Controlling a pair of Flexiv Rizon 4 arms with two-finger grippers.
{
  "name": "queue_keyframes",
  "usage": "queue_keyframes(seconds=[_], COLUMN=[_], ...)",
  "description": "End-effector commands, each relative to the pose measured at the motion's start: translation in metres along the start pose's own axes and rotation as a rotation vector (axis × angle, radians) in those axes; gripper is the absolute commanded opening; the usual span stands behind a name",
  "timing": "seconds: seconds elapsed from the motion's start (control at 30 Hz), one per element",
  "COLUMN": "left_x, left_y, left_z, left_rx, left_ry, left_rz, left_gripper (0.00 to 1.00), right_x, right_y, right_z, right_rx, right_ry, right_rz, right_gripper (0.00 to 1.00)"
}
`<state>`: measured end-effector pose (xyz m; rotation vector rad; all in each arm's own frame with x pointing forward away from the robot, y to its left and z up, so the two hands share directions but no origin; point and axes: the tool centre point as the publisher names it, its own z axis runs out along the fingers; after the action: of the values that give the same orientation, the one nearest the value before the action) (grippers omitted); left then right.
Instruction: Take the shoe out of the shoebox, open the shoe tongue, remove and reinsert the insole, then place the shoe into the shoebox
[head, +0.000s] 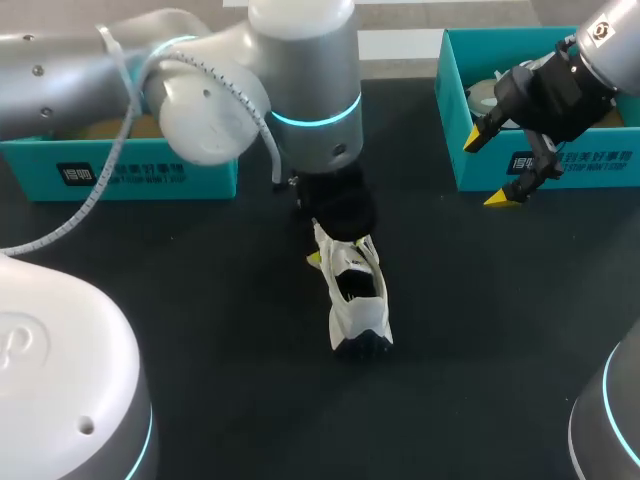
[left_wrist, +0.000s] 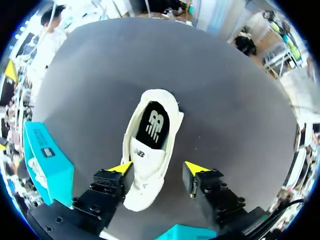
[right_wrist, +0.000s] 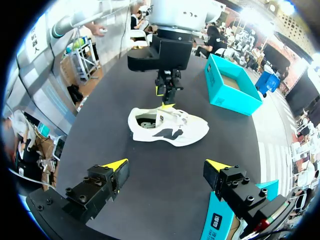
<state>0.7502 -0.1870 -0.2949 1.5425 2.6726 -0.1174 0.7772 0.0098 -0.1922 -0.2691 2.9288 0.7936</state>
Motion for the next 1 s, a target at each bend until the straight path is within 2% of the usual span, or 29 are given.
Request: queue_keyframes(seconds=[0.03,0.3,0.43,0.5,0.57,0.6,0.63,0.67,0.7,0.73,1.0], left_x=[0.000,0.000,0.019,0.029,0.036,0.039,0.042,0.046,0.047,0.047,0.047], left_y=[-0.003,-0.003,-0.016,-0.017,-0.016,-0.016,-0.019,-0.019,-0.022,-0.029,-0.029], left_z=[-0.002,-0.002,-0.006,-0.009,-0.007,-0.006,-0.004,-0.003,0.000,0.002,0.002], left_rx=[-0.009,-0.009,-0.062,-0.005,0.012,-0.044,-0.061,-0.020,-0.044,-0.048,-0.048], left_ry=[0.001,0.001,0.010,-0.029,-0.008,-0.009,-0.028,-0.039,-0.013,-0.001,-0.001], left_rz=[-0.002,-0.002,-0.337,-0.488,-0.674,-0.805,-0.893,-0.966,-1.019,-0.992,-0.992], left_gripper=[1.00,1.00,1.00,1.00,1.00,1.00,1.00,1.00,1.00,1.00,1.00], right_x=[0.000,0.000,0.000,0.000,0.000,0.000,0.000,0.000,0.000,0.000,0.000], right_y=[0.000,0.000,0.000,0.000,0.000,0.000,0.000,0.000,0.000,0.000,0.000], right_z=[0.001,0.001,0.001,0.001,0.001,0.001,0.001,0.001,0.001,0.001,0.001], right_rx=[0.003,0.003,0.003,0.003,0.003,0.003,0.003,0.003,0.003,0.003,0.003], right_ry=[0.000,0.000,0.000,0.000,0.000,0.000,0.000,0.000,0.000,0.000,0.000], right_rz=[0.000,0.000,0.000,0.000,0.000,0.000,0.000,0.000,0.000,0.000,0.000], right_gripper=[1.00,1.00,1.00,1.00,1.00,1.00,1.00,1.00,1.00,1.00,1.00])
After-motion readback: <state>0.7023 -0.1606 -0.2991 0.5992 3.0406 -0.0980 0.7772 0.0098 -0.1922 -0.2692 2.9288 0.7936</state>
